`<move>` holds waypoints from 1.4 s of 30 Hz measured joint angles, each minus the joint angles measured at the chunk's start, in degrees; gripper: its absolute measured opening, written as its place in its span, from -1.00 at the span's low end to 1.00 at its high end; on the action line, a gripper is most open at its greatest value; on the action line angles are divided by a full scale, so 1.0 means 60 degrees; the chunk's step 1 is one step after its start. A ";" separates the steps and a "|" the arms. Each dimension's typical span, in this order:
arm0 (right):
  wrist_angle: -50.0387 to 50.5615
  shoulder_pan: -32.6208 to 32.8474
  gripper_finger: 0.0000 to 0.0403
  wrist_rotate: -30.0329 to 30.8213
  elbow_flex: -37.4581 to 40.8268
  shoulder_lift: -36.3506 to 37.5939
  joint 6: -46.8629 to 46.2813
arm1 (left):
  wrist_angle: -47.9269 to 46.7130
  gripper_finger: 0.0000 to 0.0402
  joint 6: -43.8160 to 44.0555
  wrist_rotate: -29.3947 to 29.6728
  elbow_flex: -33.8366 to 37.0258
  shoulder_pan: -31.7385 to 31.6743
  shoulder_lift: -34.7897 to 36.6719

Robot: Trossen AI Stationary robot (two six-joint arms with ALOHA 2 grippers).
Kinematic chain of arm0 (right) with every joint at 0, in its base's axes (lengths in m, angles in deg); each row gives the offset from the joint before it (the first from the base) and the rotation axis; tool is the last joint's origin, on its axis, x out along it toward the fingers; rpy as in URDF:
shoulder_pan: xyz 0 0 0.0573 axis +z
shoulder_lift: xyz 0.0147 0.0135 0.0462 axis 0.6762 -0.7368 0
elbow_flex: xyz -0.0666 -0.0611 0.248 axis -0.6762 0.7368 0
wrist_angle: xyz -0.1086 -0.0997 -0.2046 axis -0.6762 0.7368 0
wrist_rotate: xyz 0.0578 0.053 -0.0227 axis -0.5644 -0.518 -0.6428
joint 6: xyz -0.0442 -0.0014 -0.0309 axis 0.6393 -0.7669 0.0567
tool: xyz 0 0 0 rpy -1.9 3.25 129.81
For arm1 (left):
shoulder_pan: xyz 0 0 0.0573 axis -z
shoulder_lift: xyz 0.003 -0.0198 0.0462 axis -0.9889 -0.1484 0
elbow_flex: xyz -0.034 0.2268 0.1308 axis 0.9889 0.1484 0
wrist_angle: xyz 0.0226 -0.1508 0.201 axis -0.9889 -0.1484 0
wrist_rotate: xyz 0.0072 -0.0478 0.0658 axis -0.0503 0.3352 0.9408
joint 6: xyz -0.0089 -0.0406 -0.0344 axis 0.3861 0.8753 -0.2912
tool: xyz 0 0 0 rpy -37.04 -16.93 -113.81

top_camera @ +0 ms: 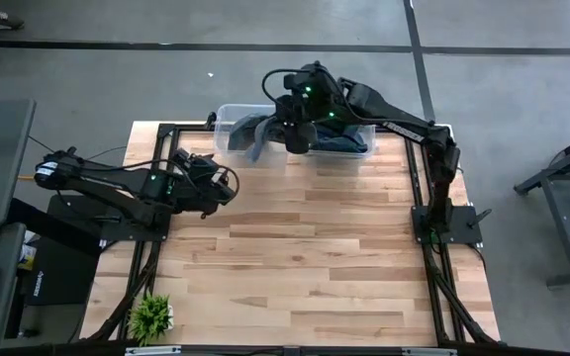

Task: Pick & Place hat
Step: Put the gray cap into the left transparent bin

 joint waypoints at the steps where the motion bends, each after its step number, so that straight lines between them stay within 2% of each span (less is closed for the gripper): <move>1: 0.0019 -0.0015 -1.00 0.0046 -0.0084 -0.0076 0.0007 | 0.0269 0.28 -0.0468 0.0120 0.0005 -0.0072 -0.0006; 4: -0.0004 -0.0029 -1.00 0.0042 -0.0136 -0.0128 0.0013 | 0.1937 0.28 -0.2460 0.0173 0.0000 -0.0487 0.0001; 8: -0.0148 -0.0062 -1.00 0.0026 -0.0147 -0.0092 0.0011 | 0.4390 0.28 -0.5215 -0.0808 0.0000 -0.1526 -0.0002; 13: -0.0171 -0.0102 -1.00 0.0323 -0.0148 -0.0088 0.0080 | 0.6646 0.28 -0.7402 -0.1508 0.0000 -0.2477 -0.0028; 16: -0.0225 -0.0114 -1.00 0.0365 -0.0147 -0.0088 0.0193 | 0.7277 0.28 -0.8255 -0.2547 -0.0037 -0.2819 -0.0025; 20: -0.0239 -0.0211 -1.00 0.0357 -0.0147 -0.0088 0.0230 | 0.7100 0.28 -0.8462 -0.3898 -0.0416 -0.2992 -0.0035; 29: -0.0239 -0.0546 -1.00 0.0390 -0.0151 -0.0088 0.0336 | 0.5590 0.28 -0.8304 -0.5047 -0.1734 -0.2988 -0.0032; 35: -0.0582 -0.0541 -1.00 0.0392 -0.0147 -0.0085 0.0368 | 0.5824 0.28 -0.8141 -0.5168 -0.1993 -0.2988 -0.0045; 42: -0.0819 -0.0532 -1.00 0.0370 -0.0149 -0.0070 0.0368 | 0.6748 0.28 -0.8354 -0.5361 -0.2022 -0.2986 -0.0580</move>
